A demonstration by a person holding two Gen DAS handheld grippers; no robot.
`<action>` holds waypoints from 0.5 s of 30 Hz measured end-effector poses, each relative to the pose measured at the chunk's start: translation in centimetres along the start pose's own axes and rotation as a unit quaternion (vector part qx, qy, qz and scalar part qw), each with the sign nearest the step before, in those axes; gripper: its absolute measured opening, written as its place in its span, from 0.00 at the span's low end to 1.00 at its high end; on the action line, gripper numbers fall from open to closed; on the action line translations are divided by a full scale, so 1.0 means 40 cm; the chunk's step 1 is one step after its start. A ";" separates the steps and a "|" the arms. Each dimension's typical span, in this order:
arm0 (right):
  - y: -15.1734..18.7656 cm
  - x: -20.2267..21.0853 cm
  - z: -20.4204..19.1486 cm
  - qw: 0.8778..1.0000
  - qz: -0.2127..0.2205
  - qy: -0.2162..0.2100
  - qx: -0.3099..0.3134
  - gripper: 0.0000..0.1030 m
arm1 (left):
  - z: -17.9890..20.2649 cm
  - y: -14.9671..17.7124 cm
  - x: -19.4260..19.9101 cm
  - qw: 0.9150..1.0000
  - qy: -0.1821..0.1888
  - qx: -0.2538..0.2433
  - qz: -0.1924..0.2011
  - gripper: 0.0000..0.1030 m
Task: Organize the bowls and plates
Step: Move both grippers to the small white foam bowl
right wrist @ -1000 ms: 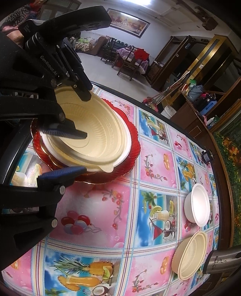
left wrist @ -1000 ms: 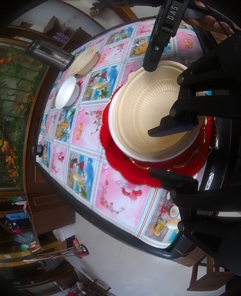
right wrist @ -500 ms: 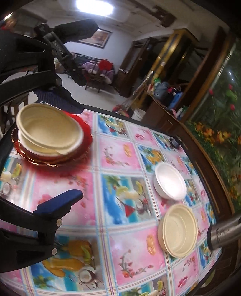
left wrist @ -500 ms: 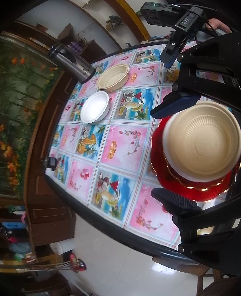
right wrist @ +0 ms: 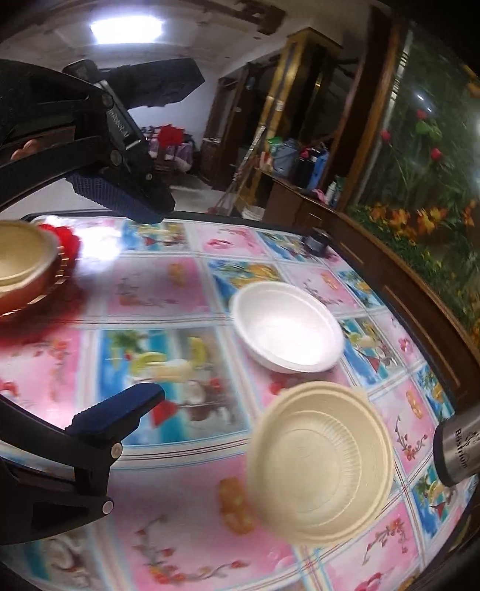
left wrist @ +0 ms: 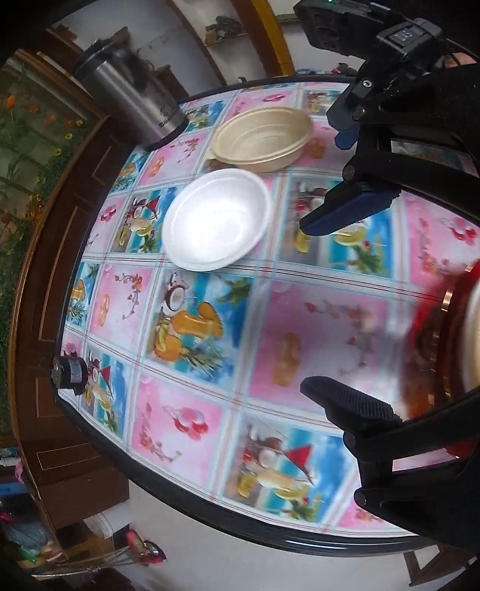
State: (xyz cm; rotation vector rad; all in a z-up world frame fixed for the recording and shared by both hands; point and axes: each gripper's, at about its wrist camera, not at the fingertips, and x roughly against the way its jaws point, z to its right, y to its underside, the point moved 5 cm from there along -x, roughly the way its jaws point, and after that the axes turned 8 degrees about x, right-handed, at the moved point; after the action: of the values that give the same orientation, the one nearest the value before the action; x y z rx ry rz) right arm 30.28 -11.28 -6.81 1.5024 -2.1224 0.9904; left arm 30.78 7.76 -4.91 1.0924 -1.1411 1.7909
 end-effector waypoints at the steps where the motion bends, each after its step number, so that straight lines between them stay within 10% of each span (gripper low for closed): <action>1: -0.019 -0.014 0.006 1.000 0.002 -0.002 -0.004 0.87 | 0.010 -0.013 -0.015 1.000 -0.001 0.000 0.001 0.76; 15: -0.142 -0.140 0.082 0.999 0.009 0.022 -0.042 0.75 | 0.069 -0.099 -0.222 0.999 0.000 0.020 -0.035 0.76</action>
State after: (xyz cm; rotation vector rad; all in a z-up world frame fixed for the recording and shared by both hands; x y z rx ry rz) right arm 37.97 -10.94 -10.76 1.4108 -2.1241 0.9198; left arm 38.30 5.29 -11.21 1.1412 -1.0578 1.7667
